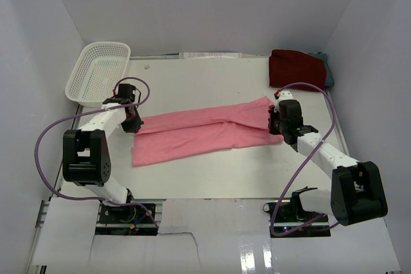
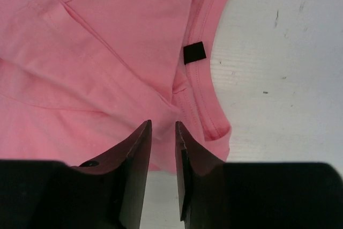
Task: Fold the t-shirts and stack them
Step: Fold the other side of the tshirt into a rectangle
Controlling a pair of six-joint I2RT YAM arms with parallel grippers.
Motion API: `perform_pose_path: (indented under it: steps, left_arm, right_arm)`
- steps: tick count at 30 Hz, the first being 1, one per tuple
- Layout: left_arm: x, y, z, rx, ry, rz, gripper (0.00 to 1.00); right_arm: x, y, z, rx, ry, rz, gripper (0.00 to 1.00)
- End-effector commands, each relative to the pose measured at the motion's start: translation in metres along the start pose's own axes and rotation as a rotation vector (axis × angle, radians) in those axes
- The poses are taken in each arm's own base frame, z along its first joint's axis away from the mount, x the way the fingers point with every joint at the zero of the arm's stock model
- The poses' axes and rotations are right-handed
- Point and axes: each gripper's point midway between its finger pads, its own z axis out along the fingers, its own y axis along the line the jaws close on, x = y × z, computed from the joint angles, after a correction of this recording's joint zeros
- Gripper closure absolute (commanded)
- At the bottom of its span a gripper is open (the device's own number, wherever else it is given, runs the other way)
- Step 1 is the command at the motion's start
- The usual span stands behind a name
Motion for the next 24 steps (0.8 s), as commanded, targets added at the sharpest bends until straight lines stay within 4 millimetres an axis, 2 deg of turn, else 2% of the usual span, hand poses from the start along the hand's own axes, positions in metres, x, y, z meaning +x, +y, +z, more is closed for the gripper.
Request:
perform_pose_path:
  steps: [1, 2, 3, 4, 5, 8, 10, 11, 13, 15, 17, 18, 20, 22, 24]
  left_arm:
    - [0.010, 0.003, -0.002, 0.000, 0.026, 0.027, 0.87]
    - [0.012, 0.003, -0.002, 0.003, 0.034, 0.028, 0.76]
    - [0.013, 0.002, -0.004, 0.008, 0.035, 0.032, 0.54]
    - [0.014, 0.002, -0.005, 0.012, 0.035, 0.033, 0.54]
    - [0.015, 0.004, -0.007, 0.006, 0.036, 0.031, 0.32]
    - [0.015, 0.007, -0.015, -0.002, 0.020, 0.014, 0.06]
    - [0.011, 0.009, -0.025, 0.000, -0.005, 0.000, 0.05]
    - [0.006, 0.009, -0.032, 0.006, -0.022, -0.006, 0.05]
    - [-0.007, 0.007, -0.047, 0.027, -0.080, -0.015, 0.05]
    - [-0.020, 0.002, -0.059, 0.052, -0.120, -0.015, 0.05]
    - [-0.028, -0.001, -0.064, 0.059, -0.128, -0.015, 0.05]
    - [-0.037, -0.005, -0.068, 0.073, -0.144, -0.020, 0.05]
    - [-0.045, -0.013, -0.065, 0.086, -0.140, -0.027, 0.05]
    - [-0.051, -0.019, -0.060, 0.099, -0.138, -0.028, 0.05]
    - [-0.059, -0.031, -0.050, 0.125, -0.125, -0.026, 0.05]
  right_arm:
    - [0.009, -0.004, -0.001, 0.034, 0.039, 0.012, 0.68]
    - [0.009, -0.006, -0.001, 0.046, 0.045, 0.018, 0.57]
    - [0.008, -0.006, -0.002, 0.051, 0.055, 0.020, 0.55]
    - [0.008, -0.006, -0.002, 0.054, 0.053, 0.018, 0.53]
    - [0.006, -0.008, -0.003, 0.065, 0.048, 0.018, 0.52]
    - [-0.008, -0.008, -0.008, 0.065, -0.001, 0.023, 0.51]
    - [-0.020, -0.004, -0.011, 0.039, -0.040, 0.023, 0.51]
    - [-0.032, 0.005, -0.012, -0.008, -0.081, 0.021, 0.52]
    - [-0.044, 0.014, -0.011, -0.055, -0.098, 0.016, 0.52]
    - [-0.059, 0.032, -0.007, -0.142, -0.094, -0.001, 0.51]
    - [-0.057, 0.049, 0.004, -0.231, -0.045, -0.012, 0.50]
    - [-0.072, 0.057, 0.005, -0.265, -0.058, -0.019, 0.49]
    - [-0.069, 0.071, 0.019, -0.331, -0.014, -0.021, 0.48]
    - [-0.085, 0.080, 0.025, -0.365, -0.037, -0.028, 0.48]
    - [-0.082, 0.087, 0.038, -0.397, -0.010, -0.028, 0.47]
